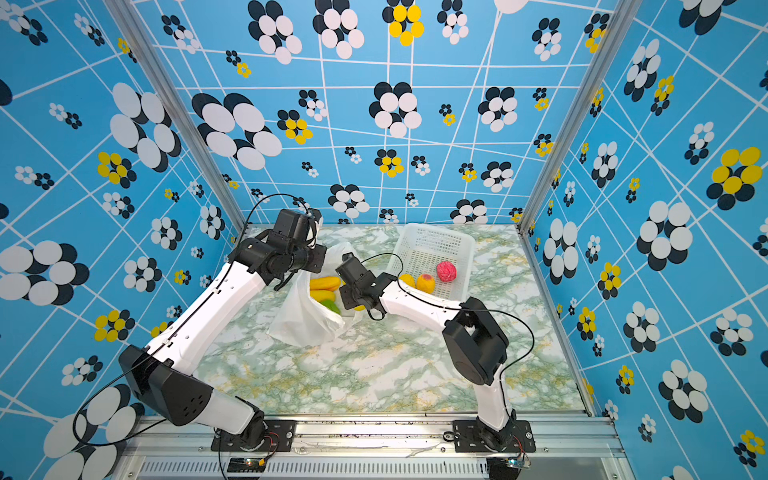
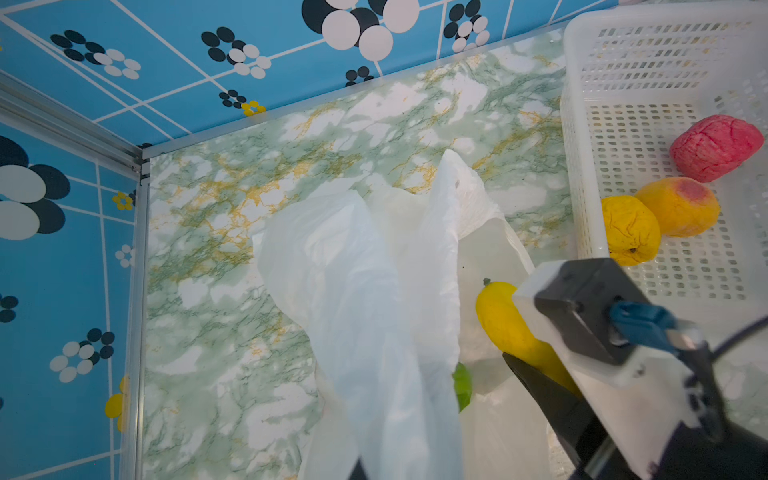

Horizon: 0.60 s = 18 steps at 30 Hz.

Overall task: Untie the knot of the plastic bag and take out the fruit
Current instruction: 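Lift the yellow elongated fruit out and carry it to the basket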

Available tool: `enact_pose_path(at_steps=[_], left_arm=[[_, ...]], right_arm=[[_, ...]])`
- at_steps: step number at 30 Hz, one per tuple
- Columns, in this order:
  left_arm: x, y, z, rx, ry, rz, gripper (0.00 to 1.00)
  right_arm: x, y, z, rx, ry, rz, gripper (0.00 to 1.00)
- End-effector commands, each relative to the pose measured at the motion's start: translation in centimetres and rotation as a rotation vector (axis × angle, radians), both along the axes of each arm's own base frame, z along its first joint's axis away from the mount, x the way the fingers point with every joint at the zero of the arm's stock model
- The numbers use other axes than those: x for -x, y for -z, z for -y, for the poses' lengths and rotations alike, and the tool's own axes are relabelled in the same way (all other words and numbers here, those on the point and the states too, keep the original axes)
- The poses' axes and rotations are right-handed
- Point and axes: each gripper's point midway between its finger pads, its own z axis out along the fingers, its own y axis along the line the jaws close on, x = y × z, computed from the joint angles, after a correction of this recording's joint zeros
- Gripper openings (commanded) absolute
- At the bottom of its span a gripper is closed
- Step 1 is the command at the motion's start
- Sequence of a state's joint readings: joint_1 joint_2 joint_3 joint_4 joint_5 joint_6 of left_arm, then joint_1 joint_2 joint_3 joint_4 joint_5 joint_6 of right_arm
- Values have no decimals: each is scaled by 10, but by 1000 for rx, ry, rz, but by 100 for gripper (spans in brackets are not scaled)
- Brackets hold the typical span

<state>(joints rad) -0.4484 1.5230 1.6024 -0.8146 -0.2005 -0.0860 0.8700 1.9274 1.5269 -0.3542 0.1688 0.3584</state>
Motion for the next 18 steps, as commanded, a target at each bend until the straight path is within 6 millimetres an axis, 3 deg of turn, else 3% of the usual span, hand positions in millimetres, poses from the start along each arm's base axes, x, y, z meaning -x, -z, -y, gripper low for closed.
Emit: enact_pose_path(at_steps=[1, 9, 13, 18], left_arm=[[-1, -7, -7, -36, -33, 6, 0], [0, -8, -10, -72, -47, 10, 0], [1, -6, -4, -84, -30, 8, 0], [0, -3, -3, -87, -31, -4, 0]], right_arm=[[5, -14, 2, -38, -8, 32, 23], [0, -62, 55, -48, 116, 135, 21], [-4, -77, 107, -44, 235, 166, 19], [-16, -75, 184, -53, 468, 179, 18]])
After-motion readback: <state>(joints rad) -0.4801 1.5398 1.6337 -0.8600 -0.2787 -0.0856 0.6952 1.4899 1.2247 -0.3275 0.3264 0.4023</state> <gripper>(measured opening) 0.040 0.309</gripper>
